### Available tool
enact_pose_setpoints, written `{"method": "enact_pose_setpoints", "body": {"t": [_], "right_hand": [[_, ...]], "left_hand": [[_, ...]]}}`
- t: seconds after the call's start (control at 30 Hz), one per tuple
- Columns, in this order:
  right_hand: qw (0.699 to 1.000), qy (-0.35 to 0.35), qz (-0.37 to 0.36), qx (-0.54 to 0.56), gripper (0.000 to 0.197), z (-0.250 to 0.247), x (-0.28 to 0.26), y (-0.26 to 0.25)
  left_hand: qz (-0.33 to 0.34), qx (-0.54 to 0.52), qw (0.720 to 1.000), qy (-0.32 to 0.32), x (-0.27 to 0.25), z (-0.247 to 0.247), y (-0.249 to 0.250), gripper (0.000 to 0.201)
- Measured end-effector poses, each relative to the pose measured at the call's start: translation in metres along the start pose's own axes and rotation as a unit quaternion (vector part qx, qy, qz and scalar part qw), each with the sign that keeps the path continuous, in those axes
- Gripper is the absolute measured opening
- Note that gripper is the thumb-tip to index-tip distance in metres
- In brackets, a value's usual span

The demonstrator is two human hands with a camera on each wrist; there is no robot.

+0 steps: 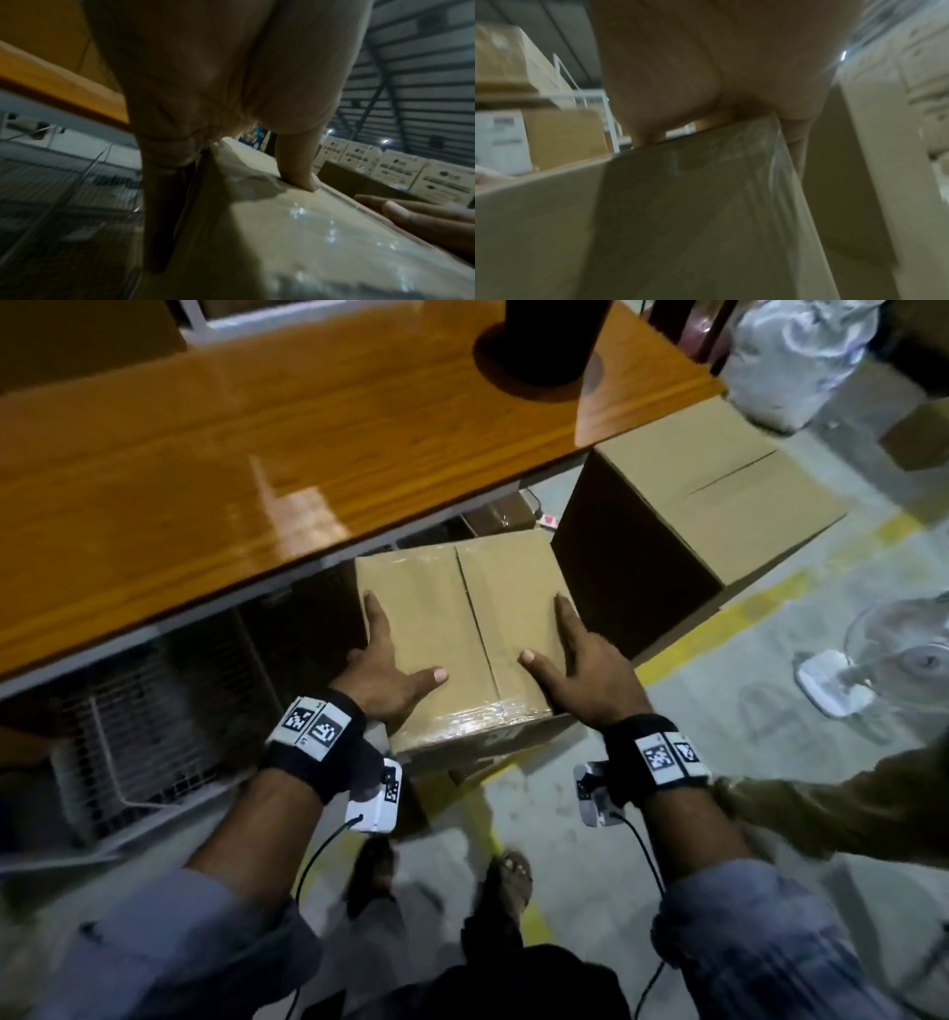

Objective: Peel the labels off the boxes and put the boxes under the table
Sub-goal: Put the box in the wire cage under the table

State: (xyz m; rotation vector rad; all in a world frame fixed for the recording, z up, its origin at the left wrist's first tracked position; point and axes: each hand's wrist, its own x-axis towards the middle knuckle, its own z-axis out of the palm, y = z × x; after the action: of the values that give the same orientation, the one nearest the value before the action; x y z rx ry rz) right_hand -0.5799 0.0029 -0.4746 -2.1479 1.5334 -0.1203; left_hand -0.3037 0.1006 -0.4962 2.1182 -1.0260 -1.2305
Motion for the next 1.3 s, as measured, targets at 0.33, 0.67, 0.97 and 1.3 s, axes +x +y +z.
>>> {"method": "enact_pose_setpoints", "body": {"t": [0.33,0.67,0.97,1.3], "right_hand": [[0.998,-0.049,0.019,-0.031,0.092,0.141,0.092,0.065],[0.99,-0.044,-0.017,-0.13,0.079,0.285,0.159,0.141],[0.975,-0.121,-0.003,-0.186,0.089,0.326,0.167,0.174],[0.997,0.047,0.054,-0.041,0.042,0.336,0.109,0.191]], "left_hand": [[-0.052,-0.102,0.988,0.099,0.1,0.109,-0.107,0.138],[-0.065,-0.105,0.99,0.066,0.224,0.204,-0.223,0.128],[-0.075,-0.097,0.991,0.059,0.245,0.259,-0.267,0.133],[-0.06,-0.081,0.994,0.048,0.239,0.272,-0.221,0.117]]}}
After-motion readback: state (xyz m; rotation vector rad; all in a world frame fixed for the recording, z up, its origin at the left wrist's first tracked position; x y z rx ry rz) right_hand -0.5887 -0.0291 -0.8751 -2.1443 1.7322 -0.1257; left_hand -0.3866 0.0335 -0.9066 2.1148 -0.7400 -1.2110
